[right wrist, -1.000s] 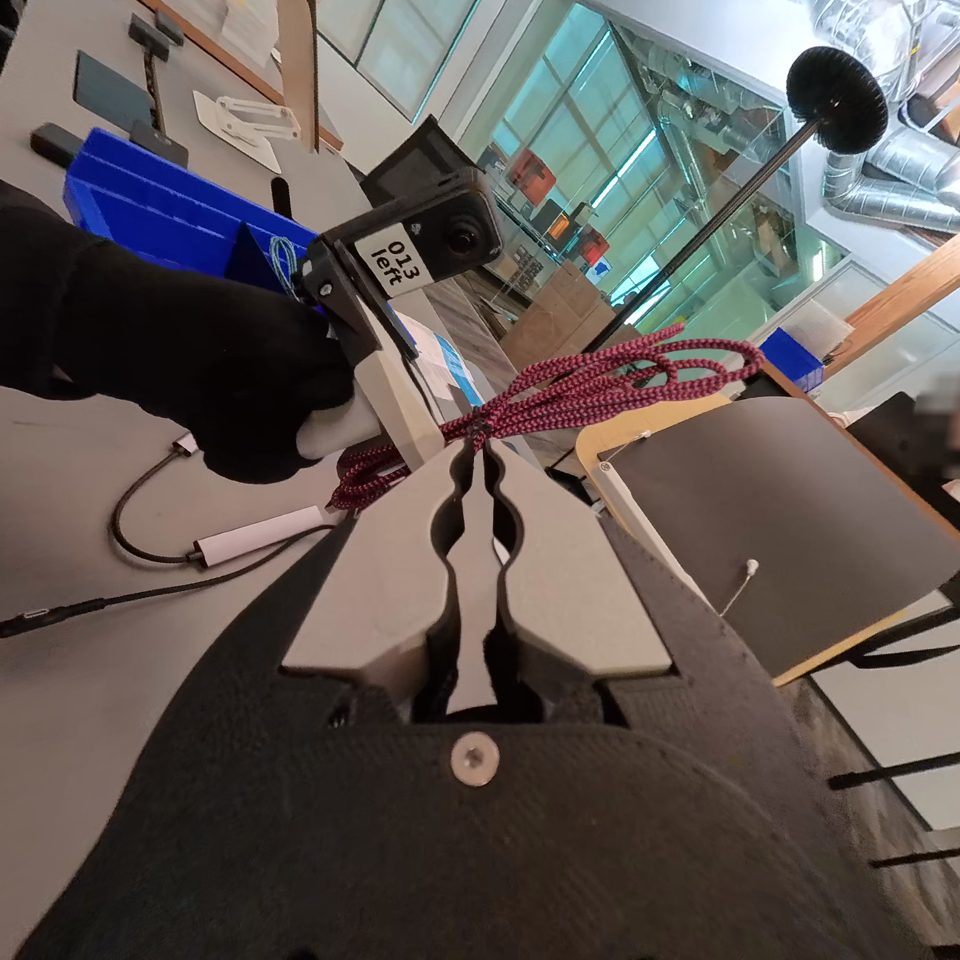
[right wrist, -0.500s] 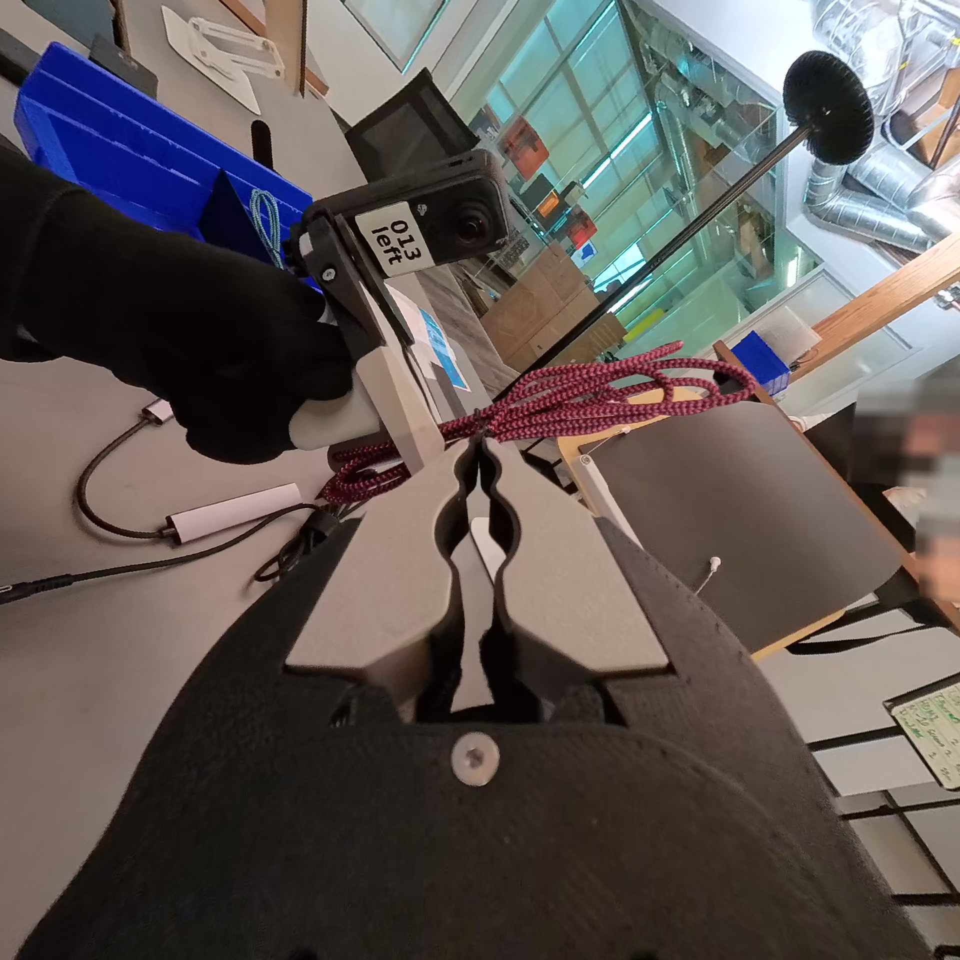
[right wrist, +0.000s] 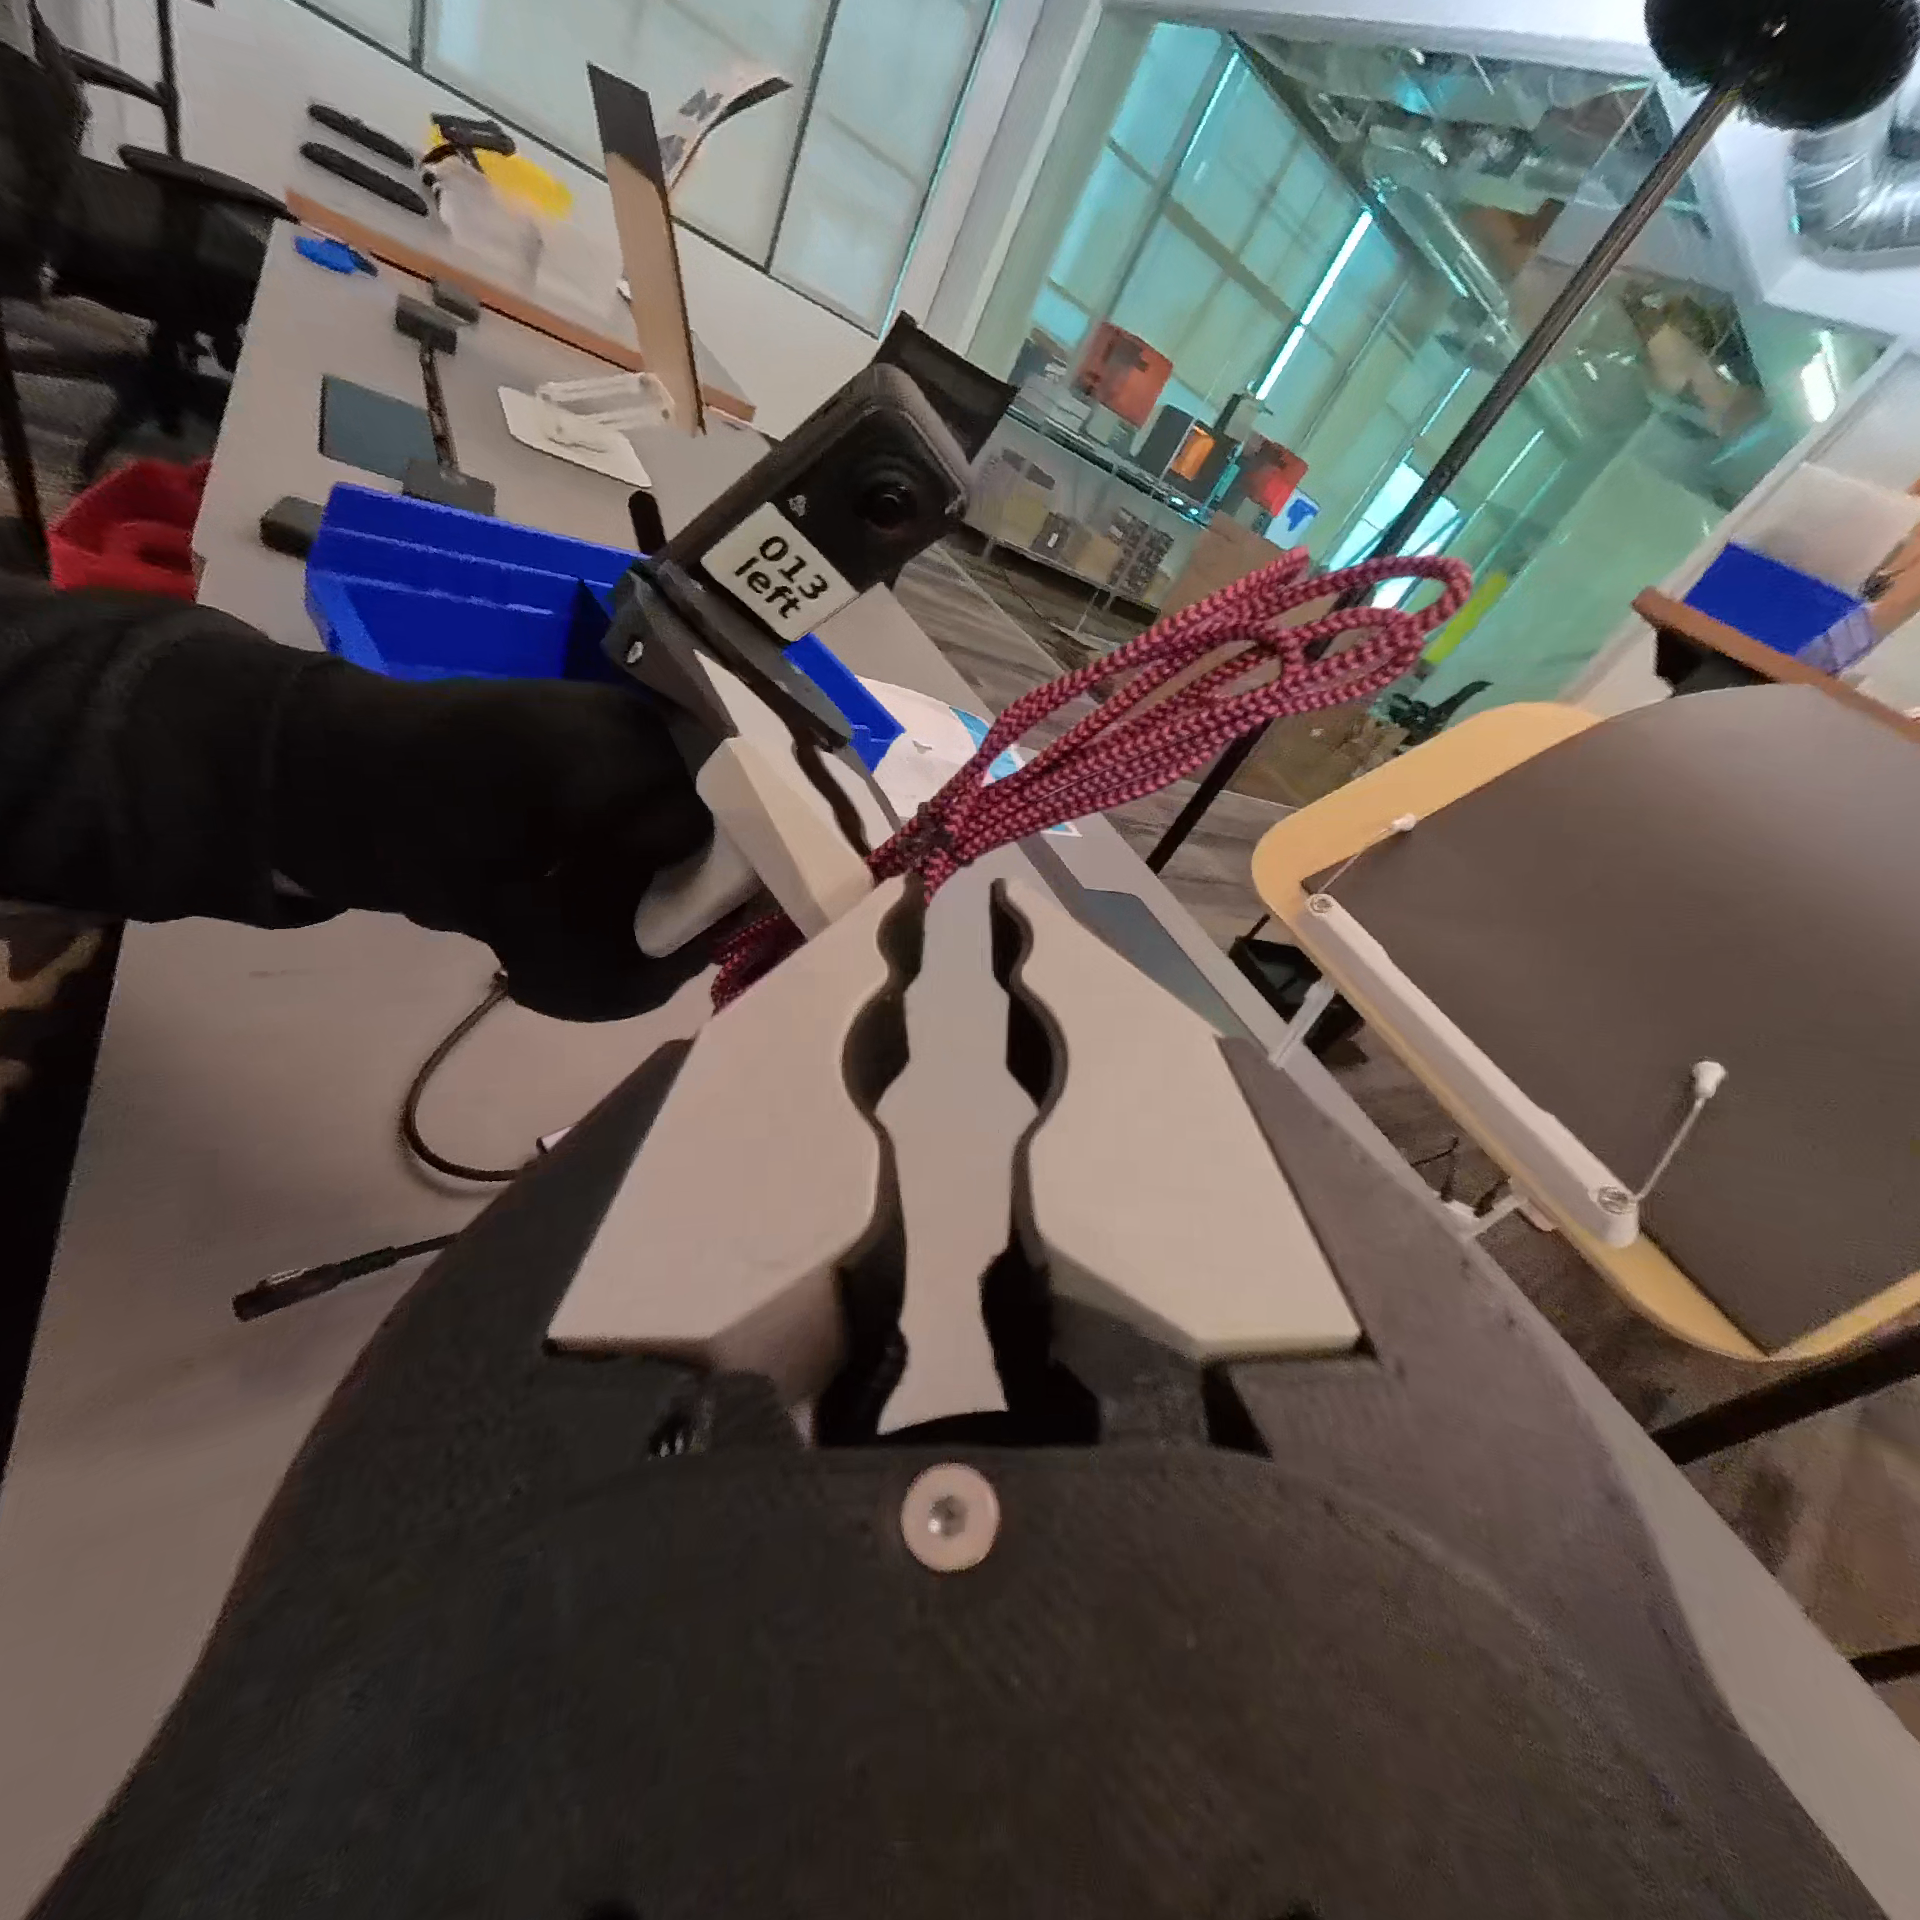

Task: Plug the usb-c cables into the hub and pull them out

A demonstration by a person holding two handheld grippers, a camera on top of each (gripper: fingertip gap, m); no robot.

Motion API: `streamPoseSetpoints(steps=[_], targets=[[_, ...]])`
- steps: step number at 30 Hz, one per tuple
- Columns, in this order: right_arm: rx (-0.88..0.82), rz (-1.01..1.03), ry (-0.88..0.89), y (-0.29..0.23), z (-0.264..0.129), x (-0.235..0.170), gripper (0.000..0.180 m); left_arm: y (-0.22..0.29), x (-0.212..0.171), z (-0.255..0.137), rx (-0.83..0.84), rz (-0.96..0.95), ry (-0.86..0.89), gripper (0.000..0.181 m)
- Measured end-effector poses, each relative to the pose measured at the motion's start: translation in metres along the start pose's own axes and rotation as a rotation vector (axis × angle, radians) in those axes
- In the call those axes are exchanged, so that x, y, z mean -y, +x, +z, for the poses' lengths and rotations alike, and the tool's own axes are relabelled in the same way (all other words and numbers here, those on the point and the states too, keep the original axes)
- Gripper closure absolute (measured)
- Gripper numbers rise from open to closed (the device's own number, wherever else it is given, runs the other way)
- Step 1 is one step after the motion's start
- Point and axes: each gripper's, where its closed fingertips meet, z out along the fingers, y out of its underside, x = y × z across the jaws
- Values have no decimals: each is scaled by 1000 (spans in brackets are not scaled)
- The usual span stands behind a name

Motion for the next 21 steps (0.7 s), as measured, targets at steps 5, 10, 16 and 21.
streamPoseSetpoints(steps=[5,10,16,21], targets=[[2,28,6,1,1,-2,174,0,0,1,-4,1,0,176],[19,36,9,-2,2,-1,169,0,0,2,-4,0,0,177],[21,19,7,-7,5,2,169,0,-1,2,-3,-1,0,177],[22,0,14,-8,2,3,177,-1,0,2,-2,-2,2,177]])
